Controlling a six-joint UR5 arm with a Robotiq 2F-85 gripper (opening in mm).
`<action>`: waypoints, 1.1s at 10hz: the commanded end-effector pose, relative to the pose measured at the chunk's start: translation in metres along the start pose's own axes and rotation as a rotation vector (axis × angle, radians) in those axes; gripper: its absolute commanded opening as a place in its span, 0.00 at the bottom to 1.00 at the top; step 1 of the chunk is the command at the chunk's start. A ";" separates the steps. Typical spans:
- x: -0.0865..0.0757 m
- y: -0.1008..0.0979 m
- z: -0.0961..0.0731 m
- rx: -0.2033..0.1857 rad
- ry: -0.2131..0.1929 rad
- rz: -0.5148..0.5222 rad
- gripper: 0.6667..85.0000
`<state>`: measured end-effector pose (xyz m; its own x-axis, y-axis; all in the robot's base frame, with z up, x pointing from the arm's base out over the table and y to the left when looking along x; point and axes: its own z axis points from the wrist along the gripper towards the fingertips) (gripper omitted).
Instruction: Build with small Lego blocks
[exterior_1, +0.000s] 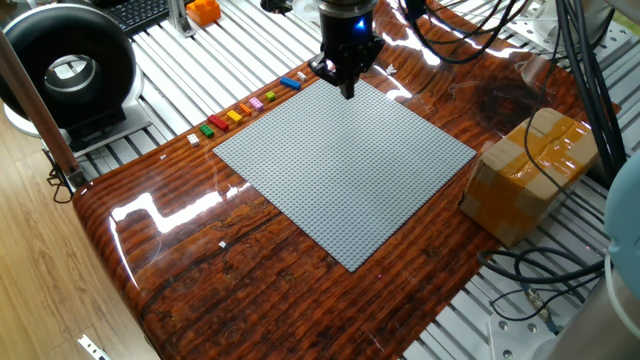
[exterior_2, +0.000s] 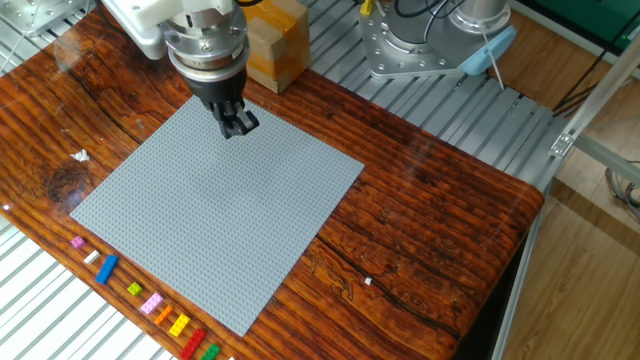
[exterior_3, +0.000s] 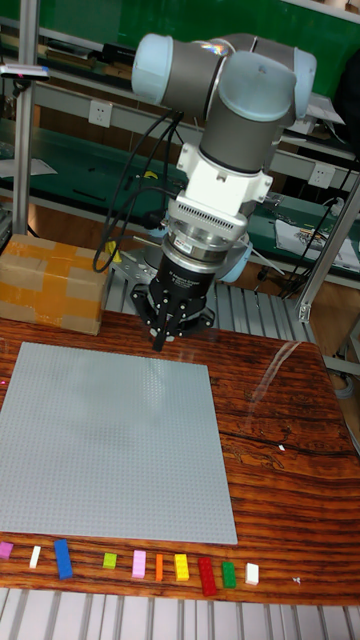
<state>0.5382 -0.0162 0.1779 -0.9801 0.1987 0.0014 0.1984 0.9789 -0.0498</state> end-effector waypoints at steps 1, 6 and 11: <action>-0.005 0.010 0.004 -0.046 -0.024 0.028 0.00; -0.003 0.011 0.005 -0.053 -0.019 0.027 0.00; 0.000 0.014 0.005 -0.063 -0.007 0.062 0.00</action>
<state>0.5414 -0.0091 0.1707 -0.9723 0.2335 -0.0135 0.2337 0.9722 -0.0118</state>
